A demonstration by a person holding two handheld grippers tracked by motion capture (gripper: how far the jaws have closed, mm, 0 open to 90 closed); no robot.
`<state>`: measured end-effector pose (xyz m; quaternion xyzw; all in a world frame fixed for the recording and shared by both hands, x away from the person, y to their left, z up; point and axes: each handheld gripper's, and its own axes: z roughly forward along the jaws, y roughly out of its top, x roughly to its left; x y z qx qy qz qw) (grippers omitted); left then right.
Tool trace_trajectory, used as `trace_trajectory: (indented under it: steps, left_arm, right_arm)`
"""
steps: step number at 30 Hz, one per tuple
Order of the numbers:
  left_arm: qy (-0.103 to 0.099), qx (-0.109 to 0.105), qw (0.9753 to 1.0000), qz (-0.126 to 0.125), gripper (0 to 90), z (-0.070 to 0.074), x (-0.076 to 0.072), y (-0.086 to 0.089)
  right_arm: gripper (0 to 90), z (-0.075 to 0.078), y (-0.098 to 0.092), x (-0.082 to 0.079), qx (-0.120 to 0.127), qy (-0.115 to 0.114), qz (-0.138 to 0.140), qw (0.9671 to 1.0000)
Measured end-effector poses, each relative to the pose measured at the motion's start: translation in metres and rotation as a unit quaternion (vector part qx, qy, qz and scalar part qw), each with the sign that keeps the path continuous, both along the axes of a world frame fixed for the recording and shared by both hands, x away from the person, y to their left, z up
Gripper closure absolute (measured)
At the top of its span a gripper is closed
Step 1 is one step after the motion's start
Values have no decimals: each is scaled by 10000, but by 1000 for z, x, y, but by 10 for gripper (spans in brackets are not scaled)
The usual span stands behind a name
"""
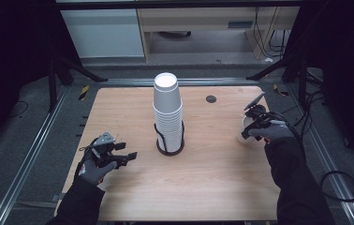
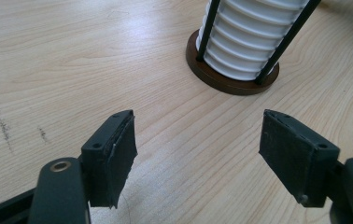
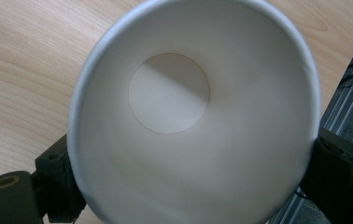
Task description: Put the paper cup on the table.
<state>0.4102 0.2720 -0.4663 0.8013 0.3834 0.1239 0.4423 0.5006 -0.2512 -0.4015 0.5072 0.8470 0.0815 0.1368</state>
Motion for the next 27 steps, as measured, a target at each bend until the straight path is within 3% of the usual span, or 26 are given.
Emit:
trace_trajectory:
  steps: [16, 27]
  left_arm:
    - [21, 11, 10000, -15, 269, 0, 0, 0]
    - [17, 38, 10000, -41, 276, 0, 0, 0]
  right_arm:
    - [93, -11, -4, 2, -279, 394, 63, 9988]
    - [85, -16, -1, 4, -274, 541, 94, 9981]
